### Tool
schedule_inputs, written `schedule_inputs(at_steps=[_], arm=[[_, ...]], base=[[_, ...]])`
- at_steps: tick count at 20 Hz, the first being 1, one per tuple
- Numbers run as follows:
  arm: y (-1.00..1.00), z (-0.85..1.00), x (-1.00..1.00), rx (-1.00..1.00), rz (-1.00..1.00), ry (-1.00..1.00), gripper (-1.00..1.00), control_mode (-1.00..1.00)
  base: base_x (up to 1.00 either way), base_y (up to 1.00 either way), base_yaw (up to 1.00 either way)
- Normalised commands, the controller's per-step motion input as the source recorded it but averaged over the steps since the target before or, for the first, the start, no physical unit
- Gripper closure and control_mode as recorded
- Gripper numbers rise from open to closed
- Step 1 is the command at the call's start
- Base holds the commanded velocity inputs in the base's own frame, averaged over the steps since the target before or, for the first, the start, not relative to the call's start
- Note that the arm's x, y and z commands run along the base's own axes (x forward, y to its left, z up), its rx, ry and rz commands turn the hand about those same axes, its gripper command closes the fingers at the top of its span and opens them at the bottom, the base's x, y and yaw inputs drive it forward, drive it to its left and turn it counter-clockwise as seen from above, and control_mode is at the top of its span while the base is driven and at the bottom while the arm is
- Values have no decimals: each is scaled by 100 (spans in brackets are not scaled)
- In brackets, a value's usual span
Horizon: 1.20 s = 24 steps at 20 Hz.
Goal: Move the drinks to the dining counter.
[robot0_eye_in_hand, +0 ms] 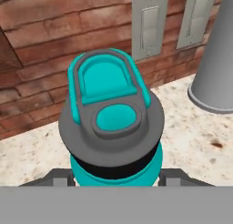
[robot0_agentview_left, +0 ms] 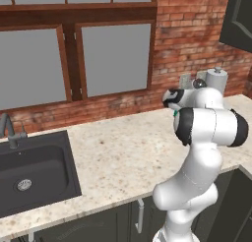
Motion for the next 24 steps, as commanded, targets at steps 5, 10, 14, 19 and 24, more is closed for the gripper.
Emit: schedule_inputs(at_steps=[5,10,14,19,24], arm=[[0,13,-15,-2,0,-16,100,-100],[1,0,-36,0,0,-2,100,-100],[16,31,-97,0,0,-10,100,-100],[36,78,-82,-1,3,-9,100,-100],[26,100,-64,-1,4,0,100,-100]], base=[[0,0,0],[0,0,0],[0,0,0],[0,0,0],[0,0,0]])
